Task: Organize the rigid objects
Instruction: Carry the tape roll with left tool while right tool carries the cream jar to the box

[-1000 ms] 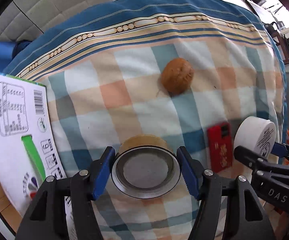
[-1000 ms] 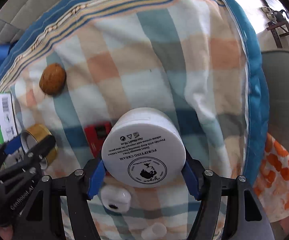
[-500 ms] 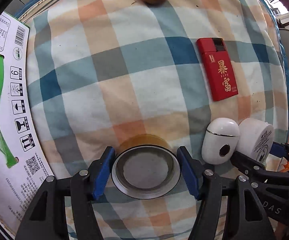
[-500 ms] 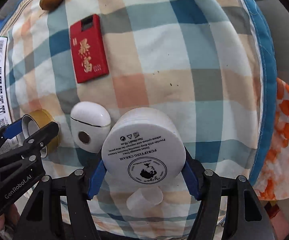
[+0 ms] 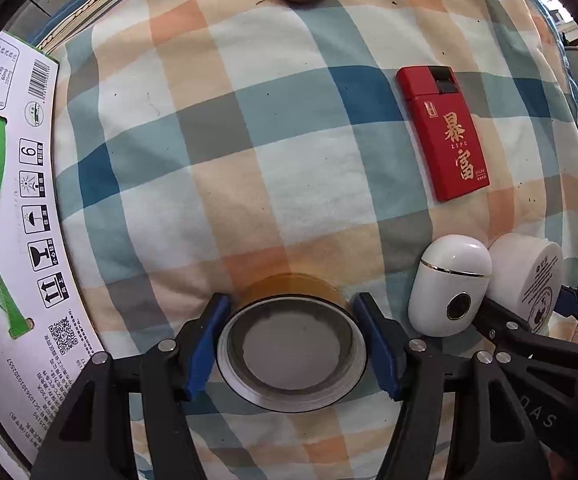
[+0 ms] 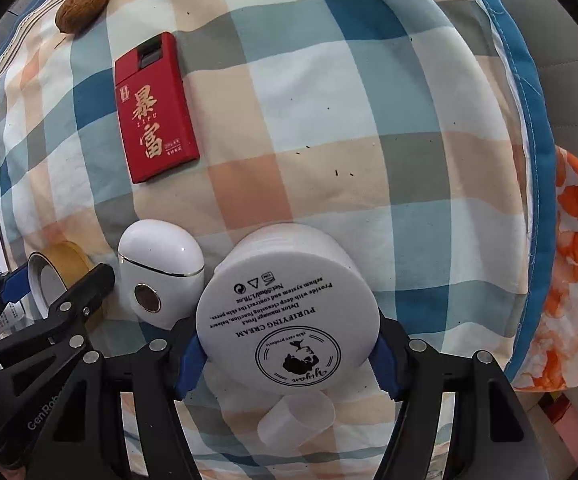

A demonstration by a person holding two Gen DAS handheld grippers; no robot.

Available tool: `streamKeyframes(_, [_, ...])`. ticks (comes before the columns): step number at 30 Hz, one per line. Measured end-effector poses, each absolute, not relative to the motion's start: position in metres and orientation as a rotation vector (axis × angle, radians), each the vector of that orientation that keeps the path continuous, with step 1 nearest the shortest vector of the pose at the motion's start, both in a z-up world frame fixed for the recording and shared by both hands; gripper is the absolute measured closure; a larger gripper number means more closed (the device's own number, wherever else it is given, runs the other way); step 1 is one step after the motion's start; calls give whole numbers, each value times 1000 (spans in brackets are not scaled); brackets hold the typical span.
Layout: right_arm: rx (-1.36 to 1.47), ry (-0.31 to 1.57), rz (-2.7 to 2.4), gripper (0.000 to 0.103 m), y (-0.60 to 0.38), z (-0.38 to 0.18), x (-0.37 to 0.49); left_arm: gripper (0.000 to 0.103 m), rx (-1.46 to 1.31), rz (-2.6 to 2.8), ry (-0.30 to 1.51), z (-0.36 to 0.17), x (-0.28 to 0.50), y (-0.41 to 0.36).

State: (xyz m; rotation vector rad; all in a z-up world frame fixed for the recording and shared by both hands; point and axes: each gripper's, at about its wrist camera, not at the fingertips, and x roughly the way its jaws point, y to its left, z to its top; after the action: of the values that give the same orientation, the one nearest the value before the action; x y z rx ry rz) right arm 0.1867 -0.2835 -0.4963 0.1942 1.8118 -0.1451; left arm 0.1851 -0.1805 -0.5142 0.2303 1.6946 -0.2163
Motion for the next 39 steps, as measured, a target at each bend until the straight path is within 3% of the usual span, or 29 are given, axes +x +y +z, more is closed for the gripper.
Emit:
streamKeyframes(13, [195,1787,-122,33,-281,-477,176,40,175,-239,1729,-503,154,-139])
streamKeyframes(17, [216,1800,-128,33,-286,-480,175,30,116,-270,1765,-510,156,-134])
streamKeyframes(24, [236,1820,-133,33,-293,-499,174,30,202,-263,1768,-513,166,-153])
streamKeyframes(26, [233,1828,-135,33,-295,-502,176,41,250,-242,1745,-511,169,-159])
streamKeyframes(29, [228,1831,-127,33,-295,-503,176,41,237,-249,1731,-506,165,-159])
streamKeyframes(34, [203,1801,-110,34,-287,-490,177,41,215,-247,1684,-483,160,-152])
streamKeyframes(39, [213,1740,-61,34,-276,-457,177,41,174,-272,1586,-426,154,-143])
